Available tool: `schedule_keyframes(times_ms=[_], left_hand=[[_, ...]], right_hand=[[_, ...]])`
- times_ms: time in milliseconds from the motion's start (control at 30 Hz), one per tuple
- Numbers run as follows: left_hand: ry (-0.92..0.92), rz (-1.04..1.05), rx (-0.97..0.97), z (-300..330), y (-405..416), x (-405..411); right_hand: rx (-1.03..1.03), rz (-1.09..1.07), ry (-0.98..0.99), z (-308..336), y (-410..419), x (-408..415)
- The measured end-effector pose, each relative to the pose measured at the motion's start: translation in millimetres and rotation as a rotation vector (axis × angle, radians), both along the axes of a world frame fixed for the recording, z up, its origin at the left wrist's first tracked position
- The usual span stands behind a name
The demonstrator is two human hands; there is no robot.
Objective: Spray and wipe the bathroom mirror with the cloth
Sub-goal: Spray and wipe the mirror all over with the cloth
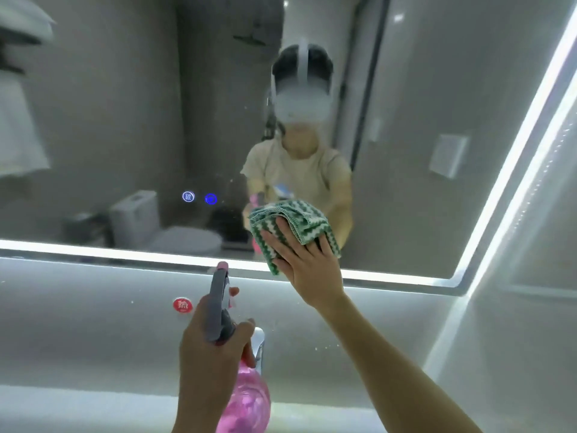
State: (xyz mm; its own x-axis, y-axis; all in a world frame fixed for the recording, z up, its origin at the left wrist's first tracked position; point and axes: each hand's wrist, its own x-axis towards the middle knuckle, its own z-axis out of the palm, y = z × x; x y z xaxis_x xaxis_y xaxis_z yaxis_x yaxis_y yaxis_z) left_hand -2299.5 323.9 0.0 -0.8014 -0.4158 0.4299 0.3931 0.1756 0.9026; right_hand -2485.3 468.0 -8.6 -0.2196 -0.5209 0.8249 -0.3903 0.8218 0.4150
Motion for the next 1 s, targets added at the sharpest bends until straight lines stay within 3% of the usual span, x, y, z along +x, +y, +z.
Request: schedule_keyframes(times_ms=[400,733,1000], left_hand=[[0.063,-0.183,0.055,21,87,0],[0.014,-0.072,-0.066,14,68,6],[-0.069,-0.011,-0.048,7,29,3]], right_hand=[[-0.184,-0.09,-0.059,-11,143,10],[-0.238,-0.177,-0.086,-21,122,7],[-0.313,-0.22,-0.066,-20,94,3]])
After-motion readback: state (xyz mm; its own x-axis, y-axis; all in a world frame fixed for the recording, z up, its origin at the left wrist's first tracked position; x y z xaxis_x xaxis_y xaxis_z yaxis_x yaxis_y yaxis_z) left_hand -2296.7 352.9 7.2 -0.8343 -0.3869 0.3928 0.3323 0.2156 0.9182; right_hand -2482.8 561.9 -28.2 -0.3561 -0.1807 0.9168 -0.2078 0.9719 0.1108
